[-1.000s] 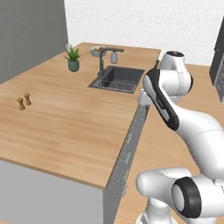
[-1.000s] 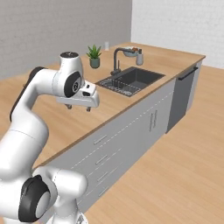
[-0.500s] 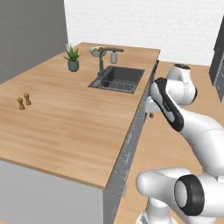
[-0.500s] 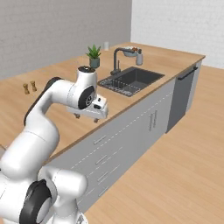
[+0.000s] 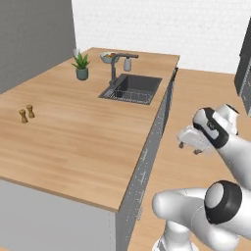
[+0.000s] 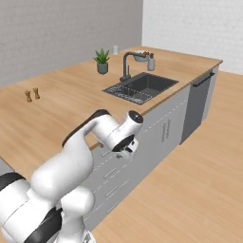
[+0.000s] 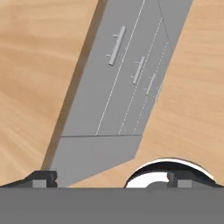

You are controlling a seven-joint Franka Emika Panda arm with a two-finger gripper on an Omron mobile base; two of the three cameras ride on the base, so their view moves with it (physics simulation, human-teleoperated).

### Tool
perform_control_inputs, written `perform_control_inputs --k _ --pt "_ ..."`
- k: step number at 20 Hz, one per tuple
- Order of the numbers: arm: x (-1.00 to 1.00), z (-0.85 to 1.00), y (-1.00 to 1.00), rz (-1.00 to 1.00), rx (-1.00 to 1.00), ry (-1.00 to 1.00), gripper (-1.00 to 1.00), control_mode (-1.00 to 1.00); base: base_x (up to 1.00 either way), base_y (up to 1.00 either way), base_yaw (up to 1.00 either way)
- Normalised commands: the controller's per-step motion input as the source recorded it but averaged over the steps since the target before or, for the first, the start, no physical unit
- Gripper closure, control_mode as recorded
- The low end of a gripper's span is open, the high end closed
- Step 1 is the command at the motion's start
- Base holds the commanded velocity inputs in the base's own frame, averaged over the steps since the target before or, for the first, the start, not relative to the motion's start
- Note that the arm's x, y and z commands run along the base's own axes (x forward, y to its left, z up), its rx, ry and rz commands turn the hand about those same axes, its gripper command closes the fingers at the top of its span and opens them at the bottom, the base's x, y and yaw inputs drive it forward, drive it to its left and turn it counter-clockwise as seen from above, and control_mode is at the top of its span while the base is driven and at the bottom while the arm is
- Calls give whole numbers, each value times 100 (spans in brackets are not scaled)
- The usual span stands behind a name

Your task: Take a straw from the drawer in front and place it inside the glass cup on the dining counter.

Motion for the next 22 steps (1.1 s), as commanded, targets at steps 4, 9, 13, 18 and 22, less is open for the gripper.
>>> perform_control_inputs --k 4,9,13,18,22 --pt "16 -57 -4 -3 39 0 -100 -100 0 0 0" --pt "22 -28 4 0 31 0 -100 -100 0 0 0" --pt "47 -16 10 0 29 1 -100 -100 0 0 0" --pt "27 -36 25 0 17 0 -100 -100 0 0 0" --pt "0 -36 25 0 7 0 -100 -100 0 0 0"
